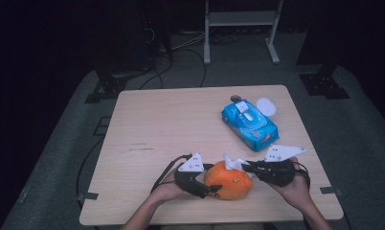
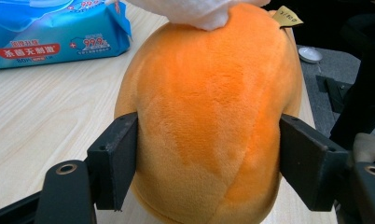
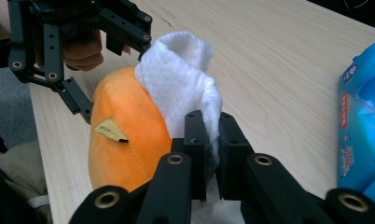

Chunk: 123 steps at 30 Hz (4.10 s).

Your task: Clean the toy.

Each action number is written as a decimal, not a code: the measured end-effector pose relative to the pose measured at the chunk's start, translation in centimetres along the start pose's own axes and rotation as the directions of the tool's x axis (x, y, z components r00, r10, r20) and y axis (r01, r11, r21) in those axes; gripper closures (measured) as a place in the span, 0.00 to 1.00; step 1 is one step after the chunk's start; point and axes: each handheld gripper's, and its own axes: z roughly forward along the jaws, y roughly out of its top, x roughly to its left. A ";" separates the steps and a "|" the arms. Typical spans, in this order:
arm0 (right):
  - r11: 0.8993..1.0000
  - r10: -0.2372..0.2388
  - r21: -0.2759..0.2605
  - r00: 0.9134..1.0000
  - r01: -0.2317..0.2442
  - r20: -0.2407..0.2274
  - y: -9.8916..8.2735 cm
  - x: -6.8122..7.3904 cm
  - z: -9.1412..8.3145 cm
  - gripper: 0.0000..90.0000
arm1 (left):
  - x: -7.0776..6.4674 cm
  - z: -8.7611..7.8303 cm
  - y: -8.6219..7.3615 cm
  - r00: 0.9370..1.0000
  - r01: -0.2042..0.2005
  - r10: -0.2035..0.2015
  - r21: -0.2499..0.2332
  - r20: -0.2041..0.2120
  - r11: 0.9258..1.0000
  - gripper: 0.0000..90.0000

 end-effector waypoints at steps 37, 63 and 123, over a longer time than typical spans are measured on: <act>0.982 -0.129 0.124 0.985 0.143 -0.115 3.3 2.0 -1.3 0.91 | 0.1 0.3 0.0 1.000 0.001 -0.001 -0.007 0.004 1.000 0.26; 0.995 0.031 0.103 0.971 -0.006 -0.236 2.3 -0.2 2.7 0.75 | -0.6 0.3 -0.2 0.997 -0.076 0.075 0.029 0.023 0.997 0.25; 0.997 0.074 0.045 0.991 -0.070 -0.109 -1.6 -0.6 -1.5 0.89 | 0.1 0.3 0.3 1.000 0.020 -0.019 -0.015 0.013 1.000 0.28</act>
